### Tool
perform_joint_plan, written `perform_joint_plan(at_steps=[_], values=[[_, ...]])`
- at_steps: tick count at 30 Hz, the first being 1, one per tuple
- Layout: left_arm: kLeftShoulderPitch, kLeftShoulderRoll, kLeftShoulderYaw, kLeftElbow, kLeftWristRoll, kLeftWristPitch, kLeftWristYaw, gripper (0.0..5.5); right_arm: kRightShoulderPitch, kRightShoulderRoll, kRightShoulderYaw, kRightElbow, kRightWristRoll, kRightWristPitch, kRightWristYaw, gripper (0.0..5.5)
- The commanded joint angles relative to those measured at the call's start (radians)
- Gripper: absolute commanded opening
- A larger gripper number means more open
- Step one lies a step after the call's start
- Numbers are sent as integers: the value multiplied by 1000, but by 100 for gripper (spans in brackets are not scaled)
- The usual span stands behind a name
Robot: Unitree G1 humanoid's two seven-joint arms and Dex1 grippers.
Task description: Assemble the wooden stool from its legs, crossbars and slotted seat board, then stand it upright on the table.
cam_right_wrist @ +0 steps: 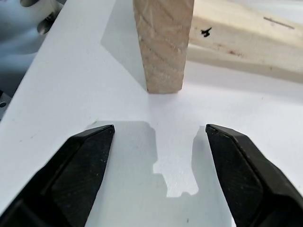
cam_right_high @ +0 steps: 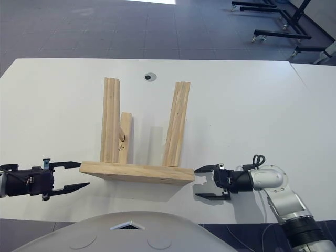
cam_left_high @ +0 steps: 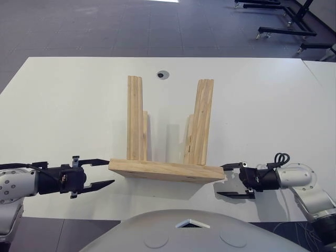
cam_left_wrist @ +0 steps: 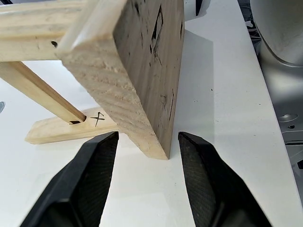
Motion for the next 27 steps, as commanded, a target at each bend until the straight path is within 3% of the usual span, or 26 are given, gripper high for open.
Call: perform_joint_plan(at_steps=[1,12,19,24,27], values=[[-43,8,-42,-12,11,8,23,230,-17,40,46,88,-66,-45,-30,356],[-71,-58,-167,50,47,19,125,230,-80,97,47,171,9,-84,-24,340],[-135,-90,-268,94,80,59,171,230,-90,100,67,178,28,-106,10,227],[-159,-84,-297,118,78,70,173,179,-88,107,77,167,28,-109,8,143],[-160,-68,-298,126,79,67,162,172,-84,115,78,157,34,-109,2,132]])
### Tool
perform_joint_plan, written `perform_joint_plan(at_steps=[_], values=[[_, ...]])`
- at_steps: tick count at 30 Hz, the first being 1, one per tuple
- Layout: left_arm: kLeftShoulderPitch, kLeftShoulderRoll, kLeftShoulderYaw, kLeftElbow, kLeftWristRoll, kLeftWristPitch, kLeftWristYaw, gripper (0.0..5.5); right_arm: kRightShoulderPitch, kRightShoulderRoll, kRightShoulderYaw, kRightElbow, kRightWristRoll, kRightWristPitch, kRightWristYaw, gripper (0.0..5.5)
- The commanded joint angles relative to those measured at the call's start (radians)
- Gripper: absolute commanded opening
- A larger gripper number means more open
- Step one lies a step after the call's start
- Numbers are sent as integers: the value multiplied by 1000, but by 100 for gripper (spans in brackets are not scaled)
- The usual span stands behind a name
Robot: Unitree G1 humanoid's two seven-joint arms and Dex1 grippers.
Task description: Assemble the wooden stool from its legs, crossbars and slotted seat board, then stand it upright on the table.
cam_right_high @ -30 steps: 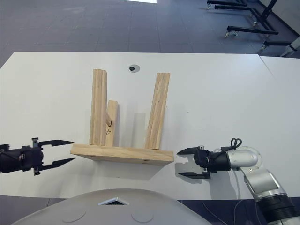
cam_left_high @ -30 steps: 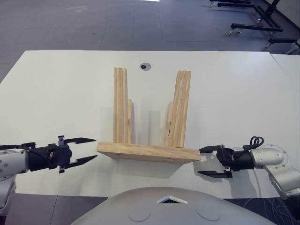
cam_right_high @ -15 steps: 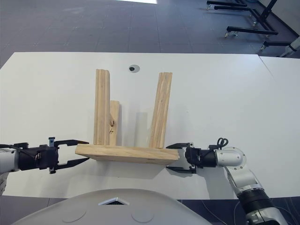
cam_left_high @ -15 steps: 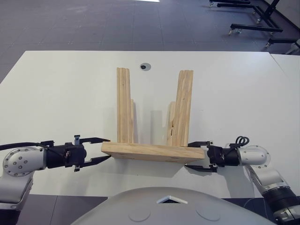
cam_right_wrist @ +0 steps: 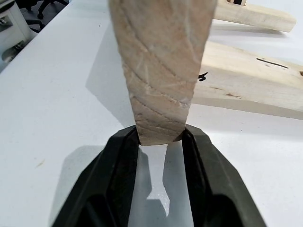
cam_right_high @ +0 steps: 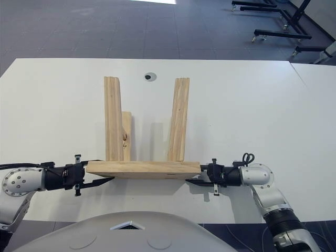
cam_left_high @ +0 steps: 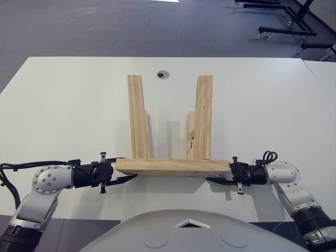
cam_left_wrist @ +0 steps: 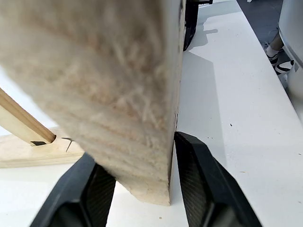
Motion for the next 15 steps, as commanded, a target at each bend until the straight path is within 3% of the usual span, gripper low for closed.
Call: perform_joint_plan(at_steps=[1,5,8,12,15], values=[[-15,22,-5,22,14,16,3,171,11,15,19,-8,-20,6,-6,132],[-49,36,30,-20,-87,102,-6,164,15,41,23,-21,23,16,11,132],[-57,92,119,-139,-358,389,12,163,-12,57,54,-12,64,50,85,132],[-88,176,250,-230,-686,717,91,163,-43,37,141,5,148,300,251,132],[-99,212,331,-274,-912,860,158,163,-56,-8,218,-6,257,448,308,132]])
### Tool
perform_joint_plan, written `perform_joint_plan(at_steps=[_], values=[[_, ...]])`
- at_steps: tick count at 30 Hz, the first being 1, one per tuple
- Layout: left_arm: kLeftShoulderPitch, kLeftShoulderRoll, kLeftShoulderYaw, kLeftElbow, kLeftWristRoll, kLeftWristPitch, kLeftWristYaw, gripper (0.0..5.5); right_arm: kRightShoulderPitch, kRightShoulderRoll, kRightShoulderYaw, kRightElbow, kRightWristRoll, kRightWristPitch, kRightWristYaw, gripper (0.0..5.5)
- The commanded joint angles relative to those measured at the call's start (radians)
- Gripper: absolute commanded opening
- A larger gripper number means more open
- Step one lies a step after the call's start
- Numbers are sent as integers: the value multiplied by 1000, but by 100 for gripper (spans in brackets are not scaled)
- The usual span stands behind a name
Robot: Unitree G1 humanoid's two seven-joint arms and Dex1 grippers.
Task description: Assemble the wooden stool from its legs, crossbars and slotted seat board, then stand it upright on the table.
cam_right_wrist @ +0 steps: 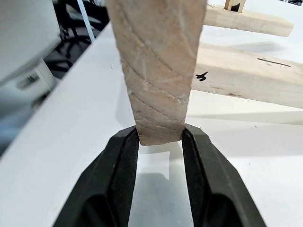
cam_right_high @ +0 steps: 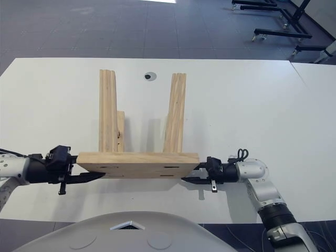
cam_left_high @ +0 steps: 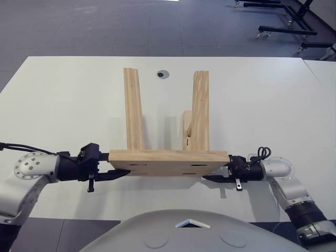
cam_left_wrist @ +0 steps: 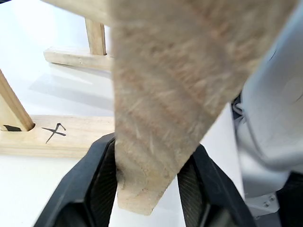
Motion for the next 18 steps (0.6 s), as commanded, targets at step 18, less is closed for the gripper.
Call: perform_joint_plan(at_steps=[18], values=[[-17,35,300,-80,-1003,321,654,163,-1166,-610,177,-243,1281,1858,155,132]])
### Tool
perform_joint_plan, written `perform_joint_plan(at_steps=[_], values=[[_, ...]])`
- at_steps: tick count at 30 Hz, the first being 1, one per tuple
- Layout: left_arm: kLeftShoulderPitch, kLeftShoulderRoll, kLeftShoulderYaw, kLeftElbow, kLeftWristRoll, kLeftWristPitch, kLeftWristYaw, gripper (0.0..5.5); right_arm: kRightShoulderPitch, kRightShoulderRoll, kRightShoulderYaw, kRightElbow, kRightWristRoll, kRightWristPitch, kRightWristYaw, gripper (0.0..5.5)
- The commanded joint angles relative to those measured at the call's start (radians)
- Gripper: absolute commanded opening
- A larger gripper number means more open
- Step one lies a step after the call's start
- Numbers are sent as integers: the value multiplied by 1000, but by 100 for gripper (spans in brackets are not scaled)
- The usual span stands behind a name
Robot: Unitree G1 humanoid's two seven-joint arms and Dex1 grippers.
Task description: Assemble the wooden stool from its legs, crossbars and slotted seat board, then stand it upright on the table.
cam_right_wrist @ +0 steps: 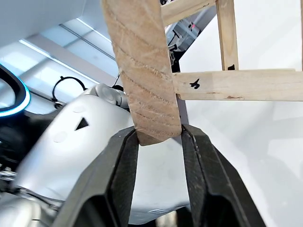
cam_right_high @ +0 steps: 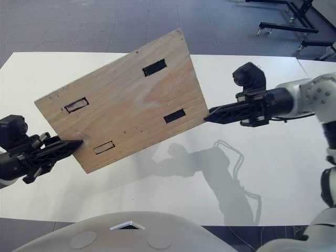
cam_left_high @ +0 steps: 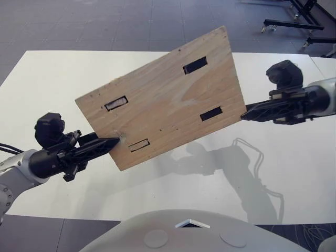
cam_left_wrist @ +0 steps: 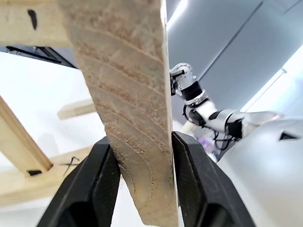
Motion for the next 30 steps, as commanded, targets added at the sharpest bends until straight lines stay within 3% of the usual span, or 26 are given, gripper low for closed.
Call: perform_joint_plan(at_steps=[1,8,15,18,22,30], values=[[-92,48,58,2,-157,28,368,163,-281,-112,89,-155,503,191,105,132],[-123,60,46,63,-366,56,490,163,-249,-217,174,-183,616,191,104,132],[-174,32,46,86,-376,92,540,163,-225,-240,211,-161,669,190,39,131],[-196,28,45,94,-376,107,552,235,-164,-243,177,-164,675,189,-14,199],[-225,9,57,101,-377,154,592,286,-78,-259,125,-184,704,184,-64,259],[-255,24,84,114,-337,208,612,399,164,-204,-114,-236,628,114,-157,399]])
